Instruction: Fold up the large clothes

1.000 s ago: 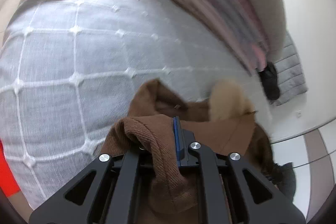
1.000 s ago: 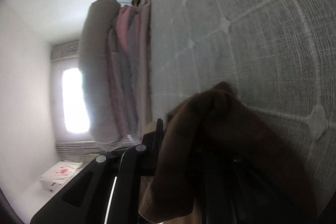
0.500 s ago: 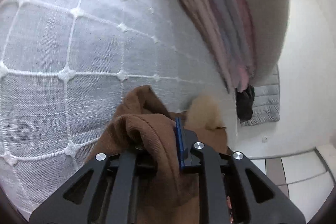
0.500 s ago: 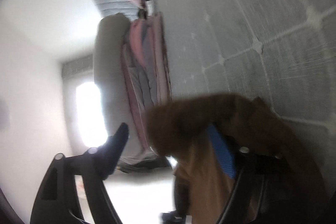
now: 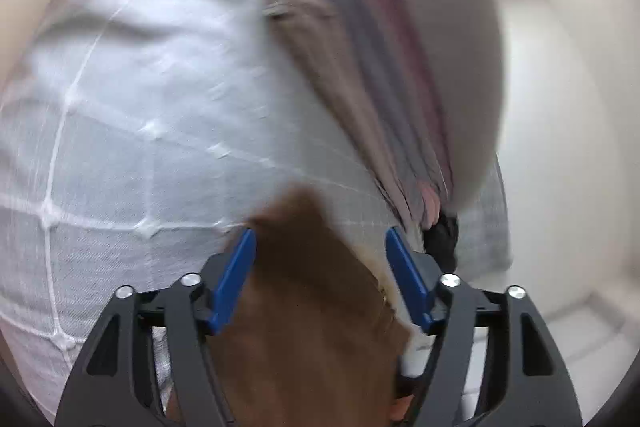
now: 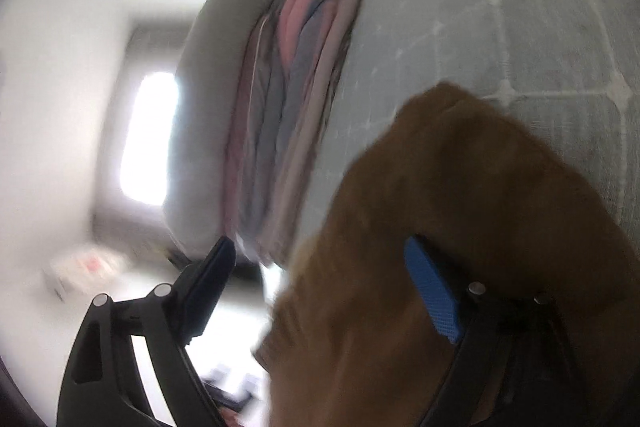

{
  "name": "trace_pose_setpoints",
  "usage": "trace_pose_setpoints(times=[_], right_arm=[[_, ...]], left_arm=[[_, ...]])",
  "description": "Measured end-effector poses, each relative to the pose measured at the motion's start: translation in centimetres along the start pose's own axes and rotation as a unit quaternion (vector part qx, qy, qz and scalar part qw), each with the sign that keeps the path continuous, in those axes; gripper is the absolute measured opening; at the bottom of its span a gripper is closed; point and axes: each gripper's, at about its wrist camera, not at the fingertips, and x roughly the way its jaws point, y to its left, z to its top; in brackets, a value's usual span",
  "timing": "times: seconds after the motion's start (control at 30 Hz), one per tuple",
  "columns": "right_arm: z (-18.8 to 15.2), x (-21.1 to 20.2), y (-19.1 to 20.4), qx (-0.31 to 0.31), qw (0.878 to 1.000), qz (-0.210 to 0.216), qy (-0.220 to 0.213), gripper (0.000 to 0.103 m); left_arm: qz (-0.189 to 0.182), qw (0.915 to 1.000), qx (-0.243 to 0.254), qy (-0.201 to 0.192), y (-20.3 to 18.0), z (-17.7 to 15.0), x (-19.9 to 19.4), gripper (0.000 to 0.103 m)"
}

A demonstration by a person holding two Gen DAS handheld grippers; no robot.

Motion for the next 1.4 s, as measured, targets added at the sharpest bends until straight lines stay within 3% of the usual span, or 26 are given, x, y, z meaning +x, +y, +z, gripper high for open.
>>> trace_pose_setpoints(times=[0.1,0.2,0.3,0.4,0.5,0.57,0.63,0.73,0.83,0.93,1.03,1.17,1.3,1.4], right_arm=[[-1.1,-1.5,2.5,-0.035,0.999,-0.005,0.001,0.084],[-3.0,-3.0,5.4,-0.129,0.991,-0.039,-0.004,0.087],[-3.8,-1.8,3.3,-0.162,0.980,-0.118,0.015,0.091],[-3.8,-1.5,2.6,-0.168,0.978,-0.121,0.017,0.091],[-4.6,-2.2,3.3,-0.179,0.973,-0.144,0.033,0.091],[-5.2,-4.1,4.4,-0.154,0.981,-0.113,0.039,0.091],[-6.6,-7.9,6.4,-0.162,0.983,-0.077,0.040,0.091],[-9.1,-13.8,7.7,-0.200,0.976,-0.084,0.028,0.093],[-11.3,-19.9,6.4,-0.207,0.969,-0.134,0.025,0.094],[-12.9,-23.8,2.7,-0.161,0.972,-0.165,0.052,0.094],[-13.6,-24.9,-0.4,-0.105,0.981,-0.144,0.080,0.094],[-14.2,-24.6,-1.5,-0.060,0.991,-0.085,0.082,0.094],[-14.3,-22.0,-1.5,-0.024,0.992,-0.084,0.091,0.094],[-14.6,-20.7,-1.6,-0.014,0.991,-0.079,0.103,0.094]], left_arm=[[-0.013,0.9953,0.095,0.017,-3.8,-2.3,0.8,0.071],[0.006,0.9848,0.170,0.035,-5.5,-5.8,2.5,0.071],[0.072,0.9758,0.195,0.068,-3.5,-7.4,6.4,0.071],[0.076,0.9699,0.219,0.074,-2.4,-7.9,6.7,0.068],[0.087,0.9681,0.227,0.059,-2.8,-8.0,5.0,0.068],[0.097,0.9668,0.232,0.048,-4.1,-8.2,3.2,0.068],[0.083,0.9644,0.249,0.032,-5.8,-8.8,0.3,0.068],[0.091,0.9562,0.278,0.013,-6.8,-9.9,-4.6,0.077],[0.101,0.9601,0.260,0.017,-5.0,-11.5,-9.1,0.083],[0.113,0.9712,0.207,0.034,-1.2,-12.3,-12.4,0.083],[0.100,0.9866,0.117,0.055,3.6,-13.7,-14.9,0.083],[0.073,0.9944,0.021,0.072,7.5,-15.9,-16.5,0.083],[0.054,0.9950,0.003,0.084,7.7,-17.3,-16.2,0.083],[0.049,0.9923,0.001,0.114,7.3,-18.0,-14.5,0.083]])
